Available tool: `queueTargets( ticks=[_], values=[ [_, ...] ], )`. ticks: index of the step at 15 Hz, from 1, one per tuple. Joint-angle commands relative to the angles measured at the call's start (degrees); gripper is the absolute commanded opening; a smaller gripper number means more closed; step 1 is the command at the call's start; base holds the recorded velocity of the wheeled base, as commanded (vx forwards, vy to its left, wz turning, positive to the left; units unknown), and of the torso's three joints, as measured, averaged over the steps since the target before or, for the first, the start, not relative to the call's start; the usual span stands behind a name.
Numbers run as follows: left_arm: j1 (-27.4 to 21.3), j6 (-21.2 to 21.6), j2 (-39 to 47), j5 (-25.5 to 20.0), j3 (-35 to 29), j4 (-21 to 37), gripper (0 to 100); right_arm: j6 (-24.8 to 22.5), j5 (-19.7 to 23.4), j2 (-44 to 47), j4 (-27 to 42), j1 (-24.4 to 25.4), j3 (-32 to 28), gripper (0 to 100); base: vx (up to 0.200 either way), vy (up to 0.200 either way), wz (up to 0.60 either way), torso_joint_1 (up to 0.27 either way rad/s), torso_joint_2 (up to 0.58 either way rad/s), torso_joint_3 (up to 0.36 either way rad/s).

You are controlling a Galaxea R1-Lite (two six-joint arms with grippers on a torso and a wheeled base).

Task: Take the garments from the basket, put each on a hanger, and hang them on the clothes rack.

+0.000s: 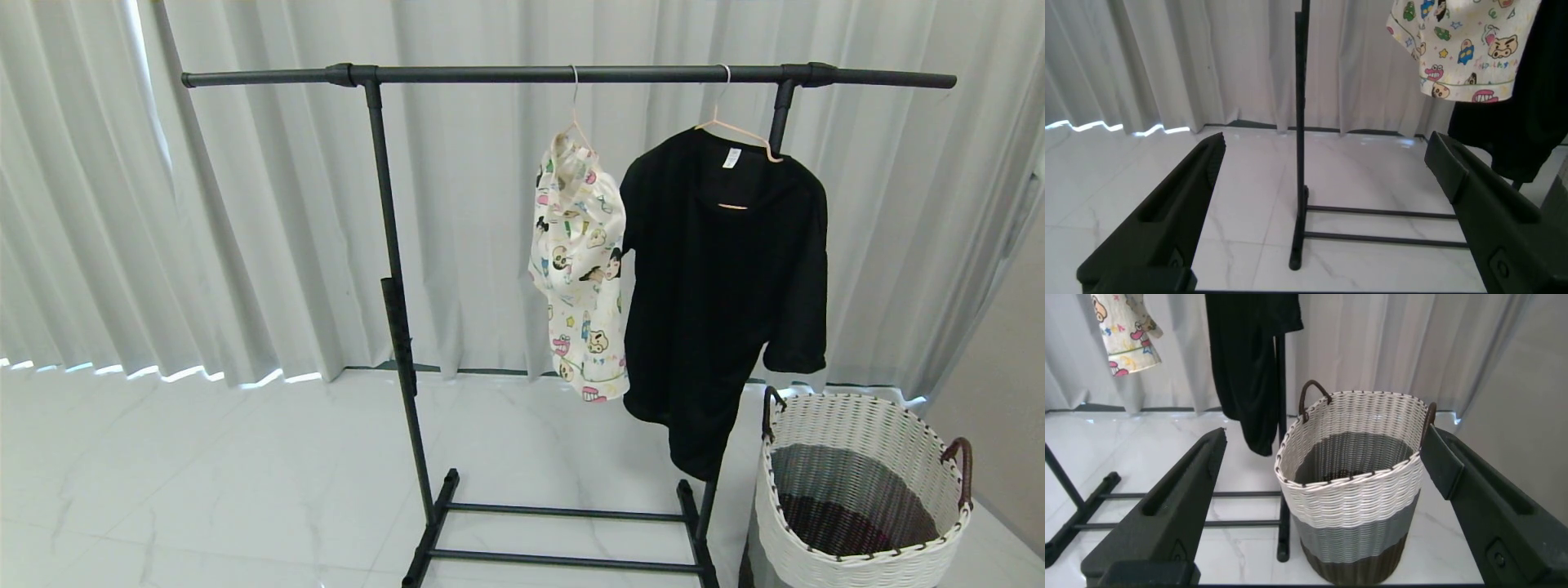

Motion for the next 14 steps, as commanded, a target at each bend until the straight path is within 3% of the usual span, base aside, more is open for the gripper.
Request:
queueTargets(
  ticks=[1,14],
  values=[
    [0.0,0.0,0.0,0.0,0.0,0.0,100,0.0,0.0,0.0,0.0,0.0,0.0,100,0.0,0.0,0.0,0.0,0.0,0.0],
    [0.0,0.0,0.0,0.0,0.0,0.0,100,0.0,0.0,0.0,0.0,0.0,0.0,100,0.0,0.0,0.0,0.0,0.0,0.0]
  ],
)
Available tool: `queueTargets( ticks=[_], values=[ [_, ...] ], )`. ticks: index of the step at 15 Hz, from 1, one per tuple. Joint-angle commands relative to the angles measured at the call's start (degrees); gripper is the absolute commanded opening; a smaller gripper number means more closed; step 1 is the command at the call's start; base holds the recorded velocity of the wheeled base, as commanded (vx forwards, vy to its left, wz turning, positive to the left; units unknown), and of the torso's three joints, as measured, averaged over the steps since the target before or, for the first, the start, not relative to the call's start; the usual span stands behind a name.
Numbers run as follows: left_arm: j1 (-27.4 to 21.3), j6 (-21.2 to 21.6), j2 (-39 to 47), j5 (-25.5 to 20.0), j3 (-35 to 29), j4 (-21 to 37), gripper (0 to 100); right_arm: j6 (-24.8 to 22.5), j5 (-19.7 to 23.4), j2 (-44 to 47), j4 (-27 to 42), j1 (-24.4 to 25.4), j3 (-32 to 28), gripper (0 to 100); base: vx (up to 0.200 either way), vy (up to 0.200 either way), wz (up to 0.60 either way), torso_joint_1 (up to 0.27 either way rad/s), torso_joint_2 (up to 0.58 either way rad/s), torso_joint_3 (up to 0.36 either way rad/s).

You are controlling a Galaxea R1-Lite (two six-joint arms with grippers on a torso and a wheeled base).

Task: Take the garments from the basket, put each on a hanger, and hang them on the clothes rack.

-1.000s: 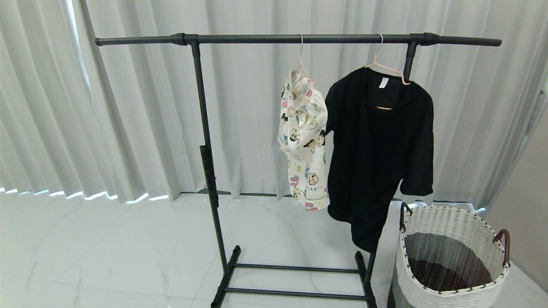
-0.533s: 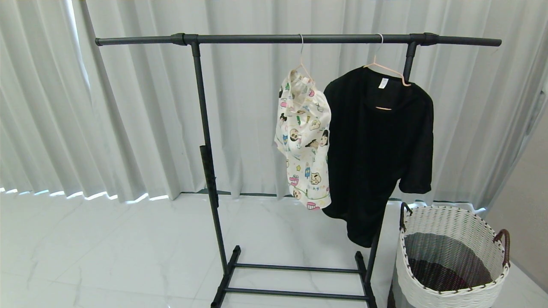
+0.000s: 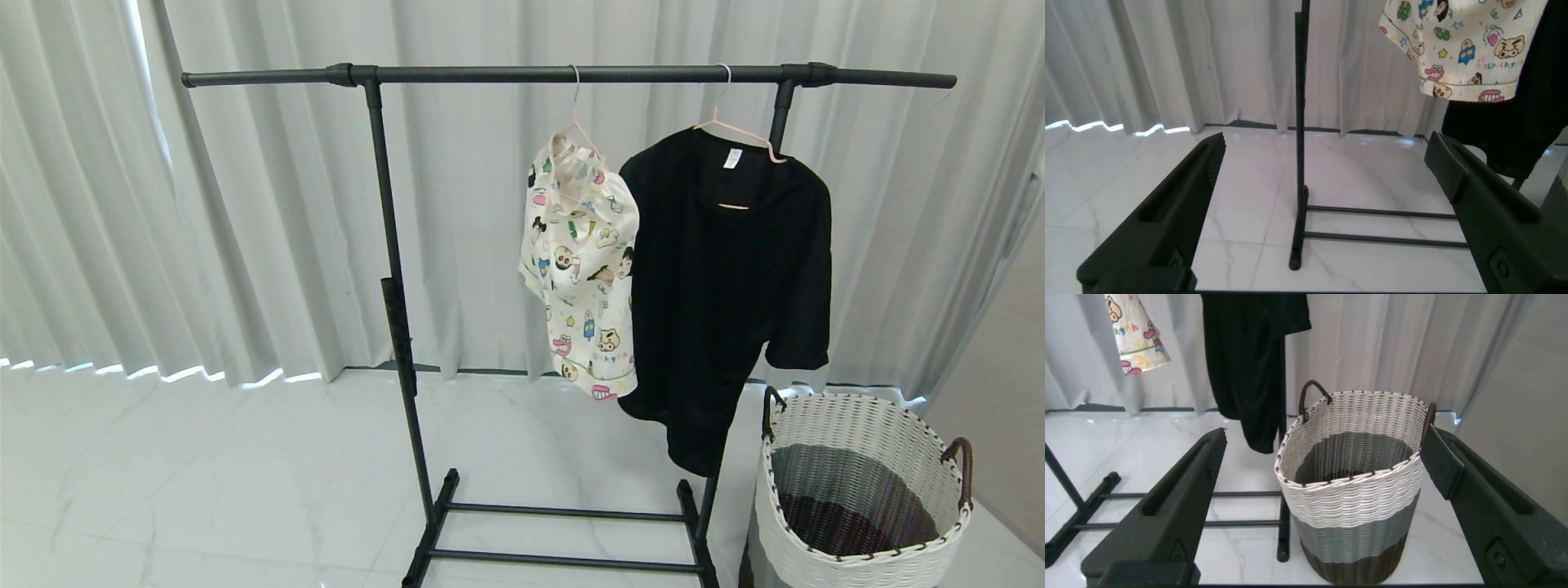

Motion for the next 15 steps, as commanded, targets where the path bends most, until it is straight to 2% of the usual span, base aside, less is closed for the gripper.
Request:
queueTargets(
  ticks=[1,15],
  values=[
    [-0.1,0.0,0.0,0.0,0.0,0.0,100,0.0,0.0,0.0,0.0,0.0,0.0,100,0.0,0.0,0.0,0.0,0.0,0.0],
    [0.0,0.0,0.0,0.0,0.0,0.0,100,-0.5,-0.1,0.0,0.0,0.0,0.0,100,0.0,0.0,0.0,0.0,0.0,0.0]
  ],
)
